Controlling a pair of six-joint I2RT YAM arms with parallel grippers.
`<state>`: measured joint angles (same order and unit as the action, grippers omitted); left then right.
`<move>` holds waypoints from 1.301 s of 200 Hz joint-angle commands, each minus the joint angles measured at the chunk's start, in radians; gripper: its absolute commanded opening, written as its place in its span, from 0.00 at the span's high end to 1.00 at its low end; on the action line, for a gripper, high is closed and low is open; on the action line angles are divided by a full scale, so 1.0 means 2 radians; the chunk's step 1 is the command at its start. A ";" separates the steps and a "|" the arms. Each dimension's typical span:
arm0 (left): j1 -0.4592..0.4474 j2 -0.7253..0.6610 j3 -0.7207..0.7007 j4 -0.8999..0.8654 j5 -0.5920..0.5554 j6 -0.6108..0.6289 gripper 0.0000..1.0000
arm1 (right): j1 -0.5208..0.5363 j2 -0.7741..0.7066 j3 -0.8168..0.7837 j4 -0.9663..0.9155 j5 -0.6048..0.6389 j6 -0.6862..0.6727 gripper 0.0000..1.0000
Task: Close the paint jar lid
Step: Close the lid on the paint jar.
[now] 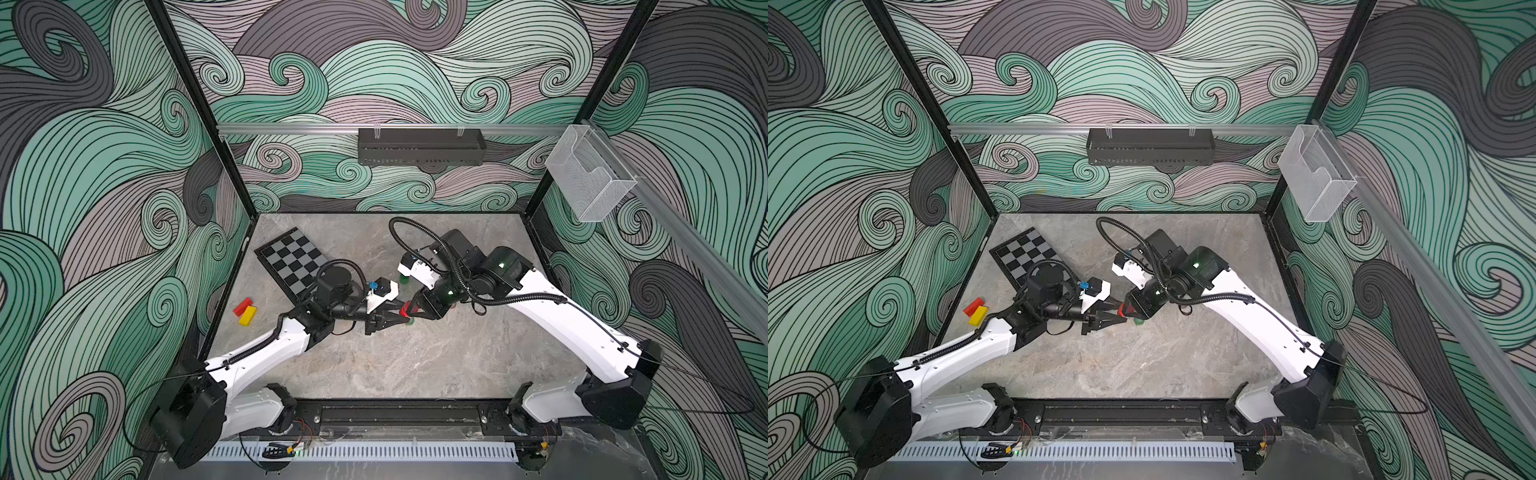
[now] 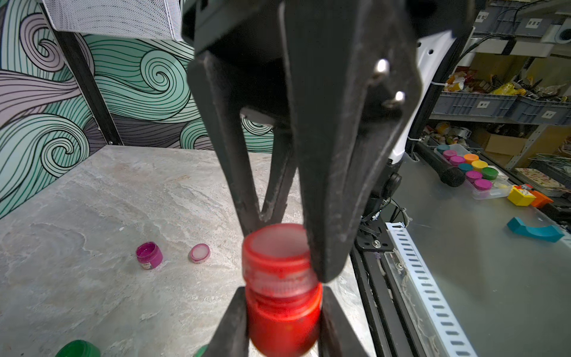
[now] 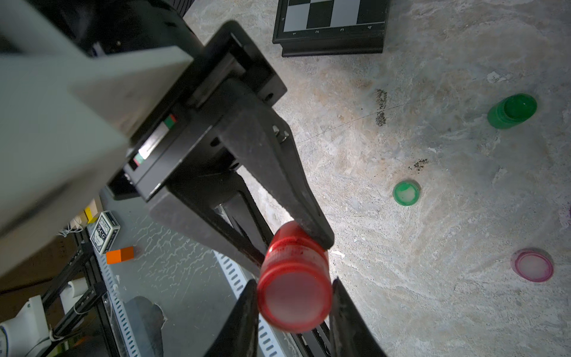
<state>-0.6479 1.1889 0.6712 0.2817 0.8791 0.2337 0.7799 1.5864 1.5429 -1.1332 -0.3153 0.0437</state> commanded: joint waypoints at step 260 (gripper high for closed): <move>0.001 -0.020 0.013 0.052 -0.048 0.031 0.87 | 0.032 0.086 0.001 0.016 0.017 0.180 0.76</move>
<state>-0.6422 1.1957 0.6510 0.1967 0.7849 0.2691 0.8139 1.6970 1.5543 -1.1320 -0.2474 0.2871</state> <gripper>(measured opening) 0.318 0.339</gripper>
